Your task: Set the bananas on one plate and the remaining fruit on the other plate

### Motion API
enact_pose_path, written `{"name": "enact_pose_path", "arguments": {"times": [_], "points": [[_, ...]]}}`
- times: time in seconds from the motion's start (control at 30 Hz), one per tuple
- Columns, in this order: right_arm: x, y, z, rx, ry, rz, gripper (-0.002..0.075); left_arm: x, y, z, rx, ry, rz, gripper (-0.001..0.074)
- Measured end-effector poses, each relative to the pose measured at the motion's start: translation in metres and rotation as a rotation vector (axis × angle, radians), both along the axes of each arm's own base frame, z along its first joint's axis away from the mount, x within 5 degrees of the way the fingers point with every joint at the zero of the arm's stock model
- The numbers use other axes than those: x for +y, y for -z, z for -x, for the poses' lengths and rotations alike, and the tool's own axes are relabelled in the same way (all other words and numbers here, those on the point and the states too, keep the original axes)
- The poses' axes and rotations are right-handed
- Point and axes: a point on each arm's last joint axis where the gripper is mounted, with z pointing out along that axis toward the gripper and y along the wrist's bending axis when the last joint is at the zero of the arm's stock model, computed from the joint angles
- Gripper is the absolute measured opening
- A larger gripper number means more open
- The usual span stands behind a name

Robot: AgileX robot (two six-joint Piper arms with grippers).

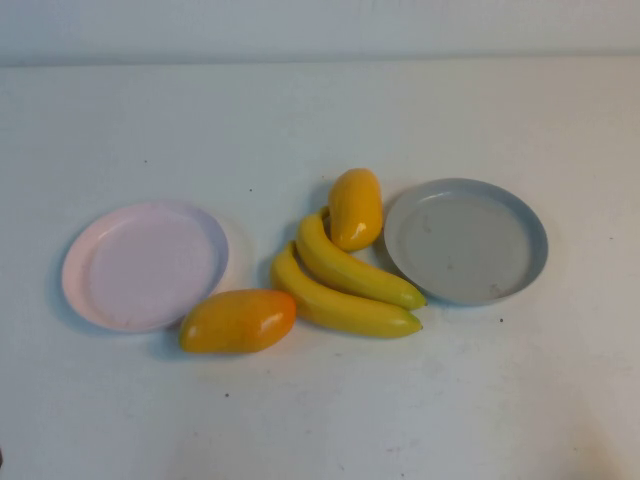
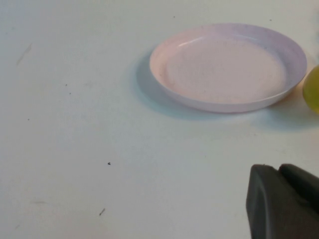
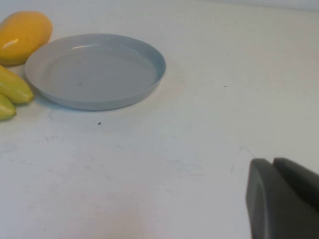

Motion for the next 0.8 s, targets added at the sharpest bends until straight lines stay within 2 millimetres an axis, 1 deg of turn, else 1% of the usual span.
{"name": "enact_pose_path", "arguments": {"times": [0.23,0.43,0.57,0.7,0.8], "points": [[0.0,0.0,0.0,0.0,0.0,0.0,-0.0015,0.001,-0.001,0.0,-0.017,-0.003,-0.035,0.0],[0.0,0.0,0.0,0.0,0.0,0.0,-0.0016,-0.003,-0.01,-0.002,-0.096,-0.007,0.154,0.0],[0.0,0.0,0.0,0.0,0.0,0.0,-0.0016,-0.004,-0.017,-0.003,-0.155,-0.021,0.319,0.0],[0.0,0.0,0.0,0.0,0.0,0.0,-0.0016,-0.004,-0.022,-0.004,-0.205,-0.022,0.381,0.0],[0.0,0.0,0.0,0.0,0.0,0.0,-0.0016,-0.004,-0.023,-0.004,-0.212,-0.026,0.424,0.0]]}}
